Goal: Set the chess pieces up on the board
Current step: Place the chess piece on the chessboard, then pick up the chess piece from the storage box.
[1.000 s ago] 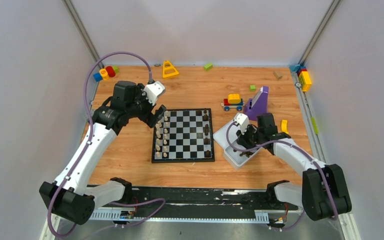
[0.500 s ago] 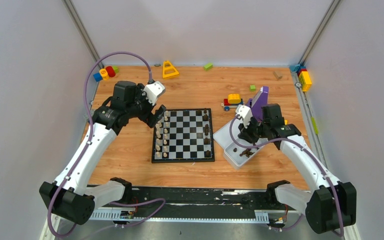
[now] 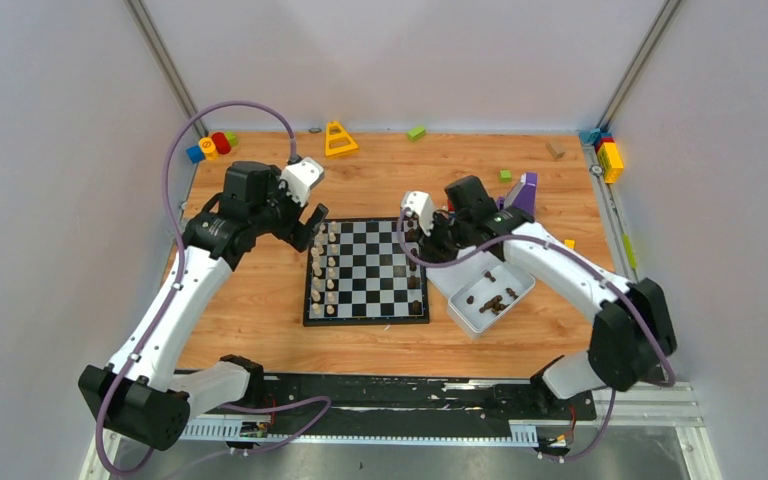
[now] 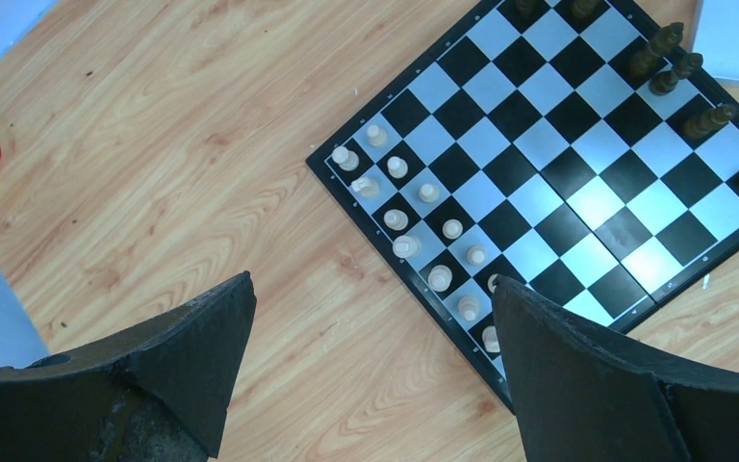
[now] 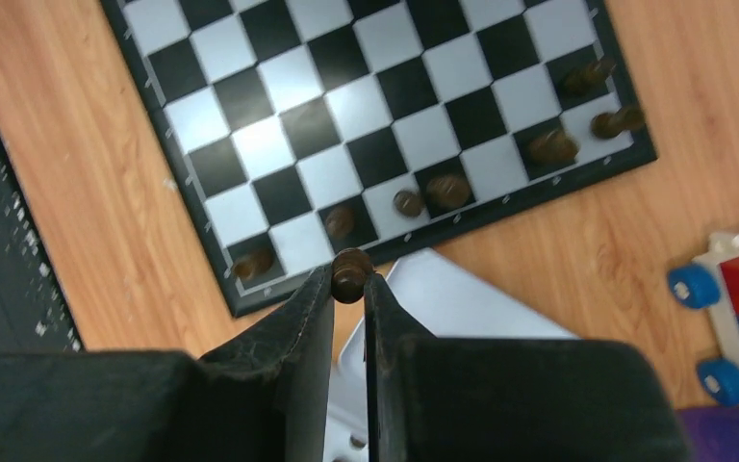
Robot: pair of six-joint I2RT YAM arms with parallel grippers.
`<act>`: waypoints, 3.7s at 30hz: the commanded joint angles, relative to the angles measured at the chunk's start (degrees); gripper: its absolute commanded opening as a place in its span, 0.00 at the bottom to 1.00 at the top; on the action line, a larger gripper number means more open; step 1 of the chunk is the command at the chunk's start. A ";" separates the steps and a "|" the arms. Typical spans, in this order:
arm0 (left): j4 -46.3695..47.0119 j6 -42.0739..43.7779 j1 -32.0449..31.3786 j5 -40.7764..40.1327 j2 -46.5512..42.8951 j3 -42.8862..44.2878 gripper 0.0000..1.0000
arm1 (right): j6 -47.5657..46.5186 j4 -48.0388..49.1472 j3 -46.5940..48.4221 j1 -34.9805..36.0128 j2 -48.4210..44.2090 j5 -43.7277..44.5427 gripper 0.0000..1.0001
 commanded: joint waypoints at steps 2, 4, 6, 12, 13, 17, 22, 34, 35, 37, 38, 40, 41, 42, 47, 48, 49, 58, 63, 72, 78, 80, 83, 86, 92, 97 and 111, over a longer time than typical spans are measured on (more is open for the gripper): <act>2.74 -1.85 0.87 -1.40 -2.41 1.48 1.00 | 4.02 4.68 12.22 1.91 10.53 4.42 0.00; 2.75 -1.86 0.92 -1.12 -2.71 1.41 1.00 | 4.58 4.70 15.74 2.22 14.69 5.45 0.00; 2.70 -1.85 0.92 -0.90 -2.90 1.44 1.00 | 5.19 4.62 18.81 2.45 18.44 6.33 0.00; 2.70 -1.98 1.00 -0.99 -3.76 1.77 1.00 | 5.80 4.41 24.74 2.95 27.14 9.50 0.00; 2.70 -2.00 1.01 -1.07 -3.93 1.72 1.00 | 5.89 4.40 25.31 2.94 28.11 9.78 0.00; 2.70 -2.03 1.10 -1.35 -4.40 1.52 1.00 | 6.07 4.35 27.04 3.03 30.81 10.18 0.00; 2.92 -2.05 1.30 -1.28 -4.40 1.27 1.00 | 5.86 4.33 28.05 3.03 33.19 11.37 0.00; 3.10 -1.99 1.36 -0.81 -4.30 1.17 1.00 | 5.46 4.28 30.26 3.03 36.50 13.32 0.00; 3.06 -1.96 1.36 -0.80 -4.29 1.14 1.00 | 5.38 4.29 30.38 3.04 36.66 13.48 0.00; 3.05 -1.94 1.36 -0.79 -4.29 1.14 1.00 | 5.29 4.16 30.56 3.02 37.16 13.67 0.00; 3.05 -1.94 1.36 -0.75 -4.28 1.14 1.00 | 5.28 4.11 30.61 3.04 37.30 13.73 0.00; 3.05 -1.96 1.36 -0.67 -4.22 1.15 1.00 | 5.20 4.13 30.62 2.99 37.60 13.93 0.00; 3.05 -1.99 1.36 -0.63 -4.25 1.14 1.00 | 5.20 4.09 30.73 3.02 37.71 14.09 0.00; 3.05 -1.95 1.36 -0.62 -4.21 1.14 1.00 | 5.13 4.13 30.77 3.05 37.77 14.20 0.00; 3.05 -1.94 1.41 -0.44 -4.13 1.07 1.00 | 4.97 4.08 31.22 3.04 38.31 14.79 0.00; 3.05 -1.94 1.42 -0.37 -4.17 1.10 1.00 | 4.94 4.08 31.32 3.02 38.38 14.84 0.00; 3.05 -1.98 1.44 -0.32 -4.21 1.06 1.00 | 4.93 4.08 31.40 2.99 38.56 14.95 0.00; 3.05 -1.88 1.45 -0.26 -4.28 1.11 1.00 | 4.58 3.56 32.28 2.95 39.68 15.67 0.00; 3.14 -1.89 1.45 -0.17 -4.15 1.03 1.00 | 4.50 3.25 32.21 2.92 40.03 15.71 0.00; 3.07 -1.91 1.45 -0.09 -4.25 0.97 1.00 | 4.57 2.94 31.95 2.96 40.08 15.57 0.10; 3.05 -1.87 1.45 -0.09 -4.13 0.97 1.00 | 4.92 2.90 32.64 3.04 39.56 15.57 0.29; 3.05 -1.78 1.45 -0.09 -4.11 1.01 1.00 | 5.00 2.76 32.86 3.04 39.25 15.60 0.31; 3.05 -1.77 1.45 -0.09 -3.96 0.96 1.00 | 5.02 2.64 33.20 2.96 38.53 15.62 0.33; 3.05 -1.75 1.45 -0.08 -3.93 1.02 1.00 | 5.17 2.22 33.77 3.04 37.16 15.54 0.34; 2.96 -1.72 1.45 0.00 -3.77 1.19 1.00 | 6.17 0.56 34.43 3.04 31.84 14.90 0.36; 2.87 -1.30 1.52 0.37 -3.75 1.35 1.00 | 6.49 0.47 29.09 2.68 22.39 16.01 0.38; 3.32 0.28 1.45 2.49 -4.07 0.20 1.00 | 4.51 -8.78 -2.16 -8.46 -11.76 14.54 0.43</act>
